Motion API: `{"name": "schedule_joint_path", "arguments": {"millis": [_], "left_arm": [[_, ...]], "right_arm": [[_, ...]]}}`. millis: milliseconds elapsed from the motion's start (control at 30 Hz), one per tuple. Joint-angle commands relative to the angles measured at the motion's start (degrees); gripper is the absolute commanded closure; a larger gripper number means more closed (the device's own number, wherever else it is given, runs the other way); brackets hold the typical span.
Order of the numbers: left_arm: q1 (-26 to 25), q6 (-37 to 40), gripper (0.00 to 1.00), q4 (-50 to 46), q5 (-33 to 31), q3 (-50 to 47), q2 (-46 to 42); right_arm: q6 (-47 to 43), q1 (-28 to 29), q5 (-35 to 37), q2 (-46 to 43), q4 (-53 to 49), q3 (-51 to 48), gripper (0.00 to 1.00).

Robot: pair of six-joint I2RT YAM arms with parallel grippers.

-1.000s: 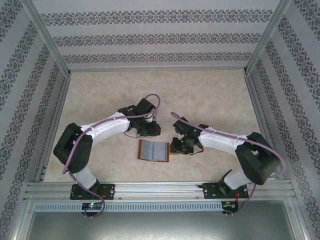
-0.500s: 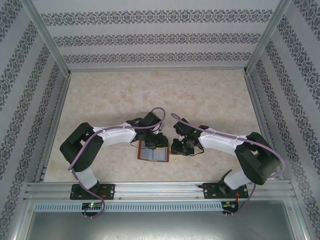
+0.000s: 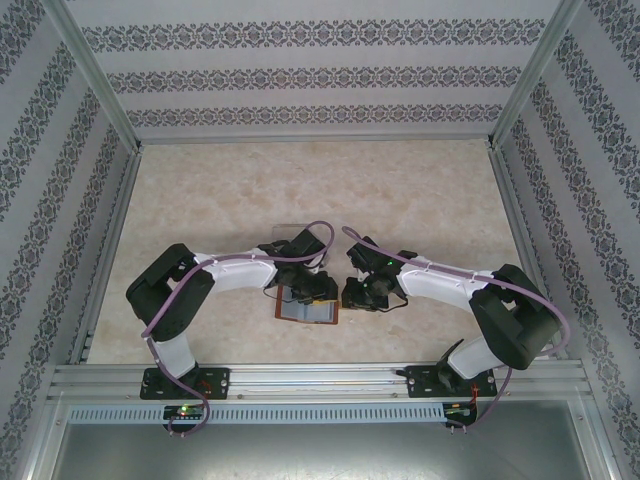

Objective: Take the credit cards out of the card holder

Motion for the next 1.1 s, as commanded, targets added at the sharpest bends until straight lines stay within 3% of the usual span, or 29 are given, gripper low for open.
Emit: {"name": "schedule_joint_path", "arguments": {"millis": [0, 433, 800, 933, 1067], "left_arm": [[-0.93, 3.60, 0.66, -11.17, -6.54, 1.77, -0.71], [-2.81, 10.82, 0.62, -34.03, -22.36, 12.26, 2.03], [-2.90, 13.25, 0.60, -41.03, -28.71, 13.88, -0.22], [-2.91, 13.73, 0.64, -40.87, -28.88, 12.55, -0.73], [-2.90, 13.81, 0.76, -39.98, -27.84, 10.99, -0.53]], "right_arm": [[0.02, -0.25, 0.76, 0.94, 0.25, -0.08, 0.70], [-0.27, -0.20, 1.00, 1.04, -0.41, 0.88, 0.70], [-0.65, -0.32, 1.01, 1.28, -1.03, 2.11, 0.70], [-0.92, -0.31, 0.94, 1.32, -1.37, 2.60, 0.70], [-1.16, -0.29, 0.94, 1.43, -1.68, 3.08, 0.70]]}}
